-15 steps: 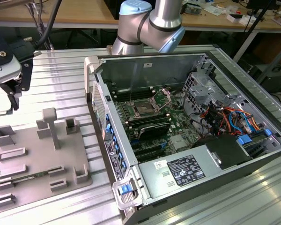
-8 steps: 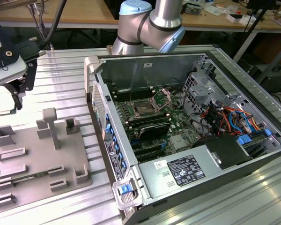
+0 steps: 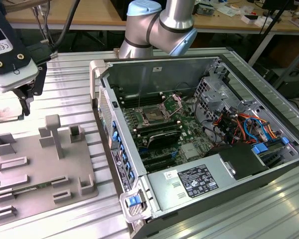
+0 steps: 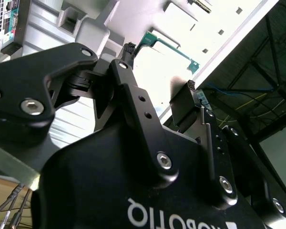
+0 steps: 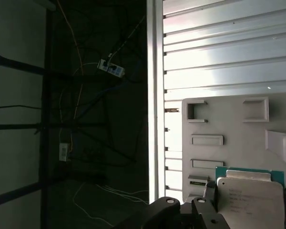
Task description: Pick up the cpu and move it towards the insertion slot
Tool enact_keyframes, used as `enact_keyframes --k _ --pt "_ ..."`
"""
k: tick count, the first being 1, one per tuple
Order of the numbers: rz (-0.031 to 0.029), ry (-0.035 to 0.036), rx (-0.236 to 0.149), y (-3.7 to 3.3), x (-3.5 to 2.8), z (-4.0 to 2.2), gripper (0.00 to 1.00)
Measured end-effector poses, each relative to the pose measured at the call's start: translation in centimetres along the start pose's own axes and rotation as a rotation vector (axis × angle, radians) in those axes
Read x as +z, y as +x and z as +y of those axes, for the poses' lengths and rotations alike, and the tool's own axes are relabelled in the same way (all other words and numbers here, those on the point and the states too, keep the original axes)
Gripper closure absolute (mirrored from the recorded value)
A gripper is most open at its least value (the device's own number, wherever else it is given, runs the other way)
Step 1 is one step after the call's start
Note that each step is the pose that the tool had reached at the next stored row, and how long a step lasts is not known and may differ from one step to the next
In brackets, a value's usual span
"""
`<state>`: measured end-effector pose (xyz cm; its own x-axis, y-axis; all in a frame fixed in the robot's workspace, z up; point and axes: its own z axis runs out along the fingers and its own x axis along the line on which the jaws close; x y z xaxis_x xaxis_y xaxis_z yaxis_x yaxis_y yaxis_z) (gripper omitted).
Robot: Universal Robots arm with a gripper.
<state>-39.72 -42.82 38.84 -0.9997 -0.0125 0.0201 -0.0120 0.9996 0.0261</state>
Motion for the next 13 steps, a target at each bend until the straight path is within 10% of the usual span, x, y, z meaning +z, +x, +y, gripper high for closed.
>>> enact_keyframes --k 13 --pt "0.0 0.0 0.0 -1.2 -0.02 -0.02 0.45"
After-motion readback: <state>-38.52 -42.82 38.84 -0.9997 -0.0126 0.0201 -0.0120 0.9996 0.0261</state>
